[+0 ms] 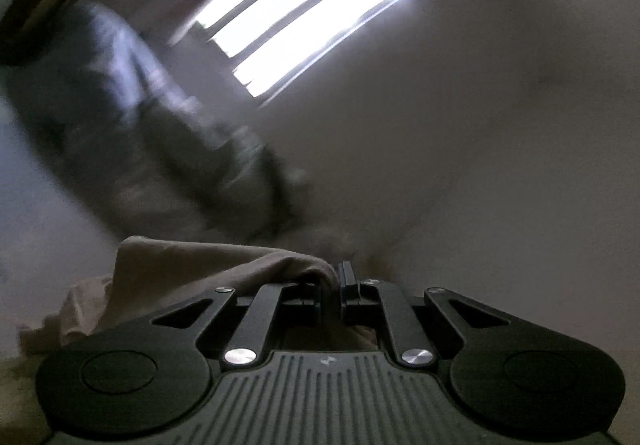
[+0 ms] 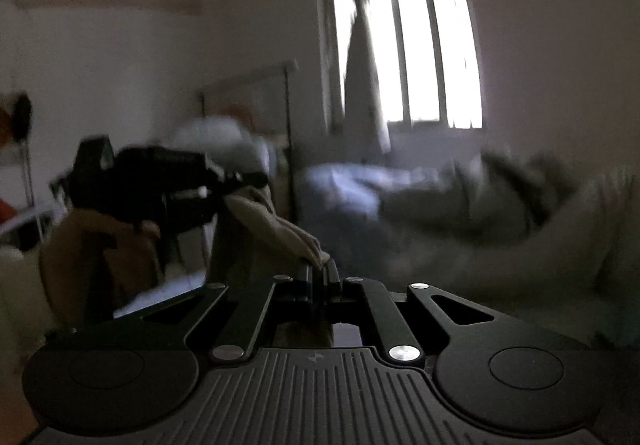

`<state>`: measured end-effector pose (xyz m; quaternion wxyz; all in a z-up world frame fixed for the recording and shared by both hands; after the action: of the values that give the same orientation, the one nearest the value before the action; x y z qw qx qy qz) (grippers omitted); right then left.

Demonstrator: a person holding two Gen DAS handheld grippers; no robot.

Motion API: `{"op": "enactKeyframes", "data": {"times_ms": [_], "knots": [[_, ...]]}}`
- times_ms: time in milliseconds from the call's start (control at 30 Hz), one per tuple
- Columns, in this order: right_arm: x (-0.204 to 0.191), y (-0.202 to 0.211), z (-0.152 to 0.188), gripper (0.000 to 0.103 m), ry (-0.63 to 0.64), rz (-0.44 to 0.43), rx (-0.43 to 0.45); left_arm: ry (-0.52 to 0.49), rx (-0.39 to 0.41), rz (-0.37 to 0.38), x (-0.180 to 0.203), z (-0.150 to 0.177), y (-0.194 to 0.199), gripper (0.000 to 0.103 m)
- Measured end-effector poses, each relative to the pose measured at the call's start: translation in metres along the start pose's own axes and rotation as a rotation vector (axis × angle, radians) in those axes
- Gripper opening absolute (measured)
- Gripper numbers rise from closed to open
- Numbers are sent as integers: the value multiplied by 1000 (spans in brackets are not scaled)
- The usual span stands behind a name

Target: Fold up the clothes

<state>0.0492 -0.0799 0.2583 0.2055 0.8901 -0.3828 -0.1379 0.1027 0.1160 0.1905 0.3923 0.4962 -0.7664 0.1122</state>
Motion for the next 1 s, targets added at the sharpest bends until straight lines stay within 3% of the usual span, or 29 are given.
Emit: {"op": "enactKeyframes", "data": {"times_ms": [167,400,567,600,700,767,833,867,933,1000], "knots": [[56,-60,44,6,-53,64,-130,26,-97,-79,-45,34,-71,11],[151,-114,92,6,-190,140,-201,4,-217,-122,-62,55,-186,11],[211,-149,156,7,-281,182,-264,-55,-296,-166,-90,79,-268,15],[220,-155,168,10,-297,190,-277,-62,-313,-176,-97,86,-280,22],[247,-167,205,13,-339,237,-307,-72,-361,-193,-119,106,-305,28],[259,-171,225,14,-370,263,-325,-78,-390,-178,-129,111,-305,42],[269,-172,244,22,-395,289,-343,-74,-418,-157,-136,116,-302,76],[273,-174,252,30,-407,299,-353,-68,-422,-141,-139,117,-297,85],[272,-173,263,38,-415,297,-357,-58,-430,-76,-141,117,-289,103],[268,-174,268,52,-408,294,-357,-31,-461,-30,-145,120,-280,103]]}}
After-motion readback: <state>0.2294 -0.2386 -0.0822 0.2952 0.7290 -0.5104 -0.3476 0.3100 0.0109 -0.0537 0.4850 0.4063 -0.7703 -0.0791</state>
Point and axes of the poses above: each gripper's, at about its wrist camera, not at the fingertips, and y roughly against the way its jaws point, x to its right, z to its underside, the point moved 10 cm from there along -y, roughly the way its jaws point, and after that the axes turned 11 degrees about -x, right-handed, at the moved point
